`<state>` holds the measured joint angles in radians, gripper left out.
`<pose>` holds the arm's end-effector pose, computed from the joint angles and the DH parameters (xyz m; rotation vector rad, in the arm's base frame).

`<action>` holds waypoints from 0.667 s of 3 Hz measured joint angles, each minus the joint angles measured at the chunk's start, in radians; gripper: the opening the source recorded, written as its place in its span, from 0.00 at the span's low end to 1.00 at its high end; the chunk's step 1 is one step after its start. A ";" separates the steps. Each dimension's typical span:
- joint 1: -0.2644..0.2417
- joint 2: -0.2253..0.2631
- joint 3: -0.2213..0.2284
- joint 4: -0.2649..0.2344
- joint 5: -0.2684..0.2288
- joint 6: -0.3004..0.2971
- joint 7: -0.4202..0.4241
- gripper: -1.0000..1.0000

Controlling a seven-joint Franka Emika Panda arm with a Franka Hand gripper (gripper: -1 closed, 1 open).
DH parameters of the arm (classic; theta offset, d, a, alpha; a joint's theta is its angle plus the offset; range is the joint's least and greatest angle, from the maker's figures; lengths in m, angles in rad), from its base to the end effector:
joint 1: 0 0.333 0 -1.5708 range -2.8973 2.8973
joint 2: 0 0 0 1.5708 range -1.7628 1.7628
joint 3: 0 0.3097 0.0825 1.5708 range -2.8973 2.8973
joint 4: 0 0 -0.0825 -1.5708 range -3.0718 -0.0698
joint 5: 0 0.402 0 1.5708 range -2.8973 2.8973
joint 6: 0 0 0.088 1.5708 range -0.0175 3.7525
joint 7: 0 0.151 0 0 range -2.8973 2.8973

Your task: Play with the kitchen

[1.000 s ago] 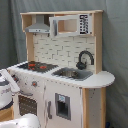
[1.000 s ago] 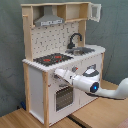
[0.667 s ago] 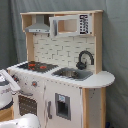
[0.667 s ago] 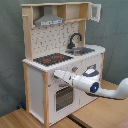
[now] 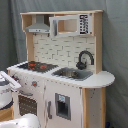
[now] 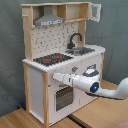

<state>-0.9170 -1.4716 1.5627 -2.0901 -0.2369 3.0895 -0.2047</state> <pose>0.4078 0.5301 0.3366 0.9126 1.4348 0.9954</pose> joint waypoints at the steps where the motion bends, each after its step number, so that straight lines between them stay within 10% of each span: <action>1: 0.000 0.000 0.000 0.000 0.000 0.002 -0.101 0.00; 2: 0.000 0.000 -0.001 0.000 0.000 0.004 -0.213 0.00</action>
<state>-0.9170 -1.4716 1.5621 -2.0901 -0.2369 3.0939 -0.4178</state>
